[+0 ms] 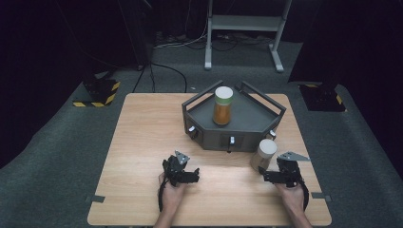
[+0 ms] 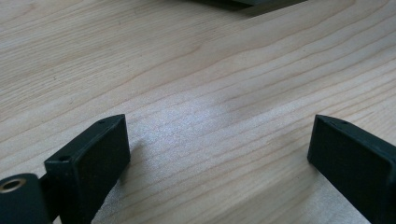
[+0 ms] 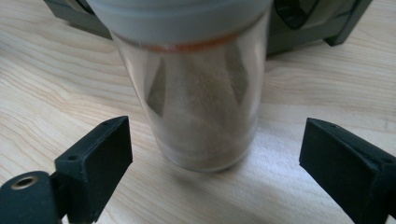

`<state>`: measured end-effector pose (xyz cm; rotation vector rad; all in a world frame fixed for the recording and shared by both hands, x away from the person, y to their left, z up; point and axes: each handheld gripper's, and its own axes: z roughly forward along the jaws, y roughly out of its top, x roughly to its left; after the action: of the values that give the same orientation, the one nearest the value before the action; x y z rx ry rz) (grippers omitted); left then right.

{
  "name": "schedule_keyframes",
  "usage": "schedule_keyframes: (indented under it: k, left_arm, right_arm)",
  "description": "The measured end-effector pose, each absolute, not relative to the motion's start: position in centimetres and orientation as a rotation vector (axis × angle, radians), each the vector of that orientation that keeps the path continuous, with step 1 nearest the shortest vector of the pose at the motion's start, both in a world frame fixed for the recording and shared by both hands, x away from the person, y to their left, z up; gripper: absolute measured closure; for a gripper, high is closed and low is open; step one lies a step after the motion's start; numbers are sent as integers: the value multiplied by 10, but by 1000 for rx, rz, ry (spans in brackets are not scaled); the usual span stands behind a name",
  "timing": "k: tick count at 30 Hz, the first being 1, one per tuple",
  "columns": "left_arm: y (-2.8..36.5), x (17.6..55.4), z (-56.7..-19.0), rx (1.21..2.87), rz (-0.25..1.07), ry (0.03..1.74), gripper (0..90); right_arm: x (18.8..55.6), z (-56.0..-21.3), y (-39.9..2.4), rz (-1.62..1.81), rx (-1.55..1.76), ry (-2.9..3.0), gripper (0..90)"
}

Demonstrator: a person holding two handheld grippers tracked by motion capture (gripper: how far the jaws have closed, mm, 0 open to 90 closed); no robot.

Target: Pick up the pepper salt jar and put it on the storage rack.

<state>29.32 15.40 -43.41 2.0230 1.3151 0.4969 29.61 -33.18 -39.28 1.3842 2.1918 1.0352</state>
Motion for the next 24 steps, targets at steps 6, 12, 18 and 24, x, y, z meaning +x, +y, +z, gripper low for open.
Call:
schedule_keyframes:
  k: [6, 12, 18, 24]
  left_arm:
    - [154, 293, -434, 2022, 496, 1316, 56]
    - [154, 293, -434, 2022, 496, 1316, 56]
    - [154, 293, -434, 2022, 496, 1316, 56]
    - [154, 293, -434, 2022, 496, 1316, 56]
  right_arm:
    - [304, -390, -328, 1048, 1377, 2203, 156]
    - [306, -385, -321, 1059, 1362, 2170, 177]
    - [312, -383, -318, 1069, 1352, 2170, 215]
    - [317, -384, -316, 1075, 1358, 2168, 256]
